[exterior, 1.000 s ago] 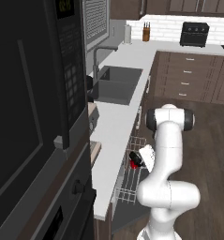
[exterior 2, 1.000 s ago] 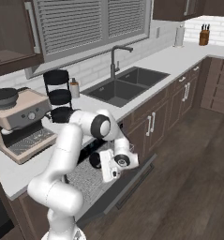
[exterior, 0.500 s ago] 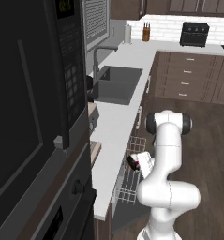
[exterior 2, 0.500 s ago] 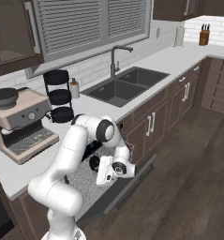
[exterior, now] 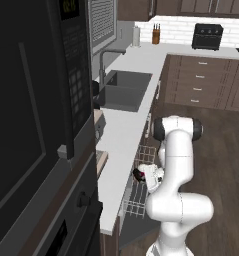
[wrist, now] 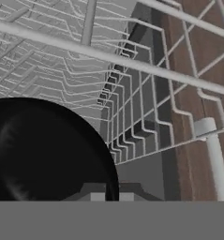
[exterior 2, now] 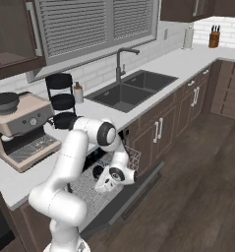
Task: Pick up the cup and bowl from the counter, place them in the dishwasher, and close the dishwasher door.
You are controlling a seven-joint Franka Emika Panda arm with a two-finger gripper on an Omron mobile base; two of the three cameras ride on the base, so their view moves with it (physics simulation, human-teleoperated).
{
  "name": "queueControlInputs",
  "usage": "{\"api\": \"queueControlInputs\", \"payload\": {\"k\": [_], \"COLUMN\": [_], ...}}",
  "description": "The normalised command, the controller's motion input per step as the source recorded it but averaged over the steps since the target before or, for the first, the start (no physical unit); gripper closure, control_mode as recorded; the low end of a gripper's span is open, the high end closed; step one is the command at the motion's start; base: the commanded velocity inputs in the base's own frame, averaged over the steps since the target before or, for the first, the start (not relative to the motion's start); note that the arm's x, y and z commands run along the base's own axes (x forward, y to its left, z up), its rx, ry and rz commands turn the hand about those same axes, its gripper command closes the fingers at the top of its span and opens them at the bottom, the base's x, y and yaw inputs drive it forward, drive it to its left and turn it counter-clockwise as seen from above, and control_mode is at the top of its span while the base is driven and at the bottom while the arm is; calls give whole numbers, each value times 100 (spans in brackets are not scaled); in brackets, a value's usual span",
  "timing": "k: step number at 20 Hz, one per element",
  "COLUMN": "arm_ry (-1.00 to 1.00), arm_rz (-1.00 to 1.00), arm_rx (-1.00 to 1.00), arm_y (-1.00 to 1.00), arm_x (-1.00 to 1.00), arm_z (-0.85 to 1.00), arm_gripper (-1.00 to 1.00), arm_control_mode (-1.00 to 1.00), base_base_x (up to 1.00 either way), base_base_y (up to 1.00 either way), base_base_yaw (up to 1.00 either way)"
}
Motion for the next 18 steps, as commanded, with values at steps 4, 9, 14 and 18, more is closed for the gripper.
{"api": "queueControlInputs", "payload": {"k": [4,9,14,18], "arm_ry": [40,35,21,15], "arm_rz": [-15,-13,-8,-5], "arm_rx": [-13,-11,-2,0], "arm_y": [0,0,0,0], "arm_x": [19,12,15,26], "arm_z": [-19,-47,-44,-43], "arm_gripper": [100,100,100,100], "arm_control_mode": [-100,-100,-100,-100], "base_base_x": [0,0,0,0], "base_base_y": [0,0,0,0], "base_base_yaw": [0,0,0,0]}}
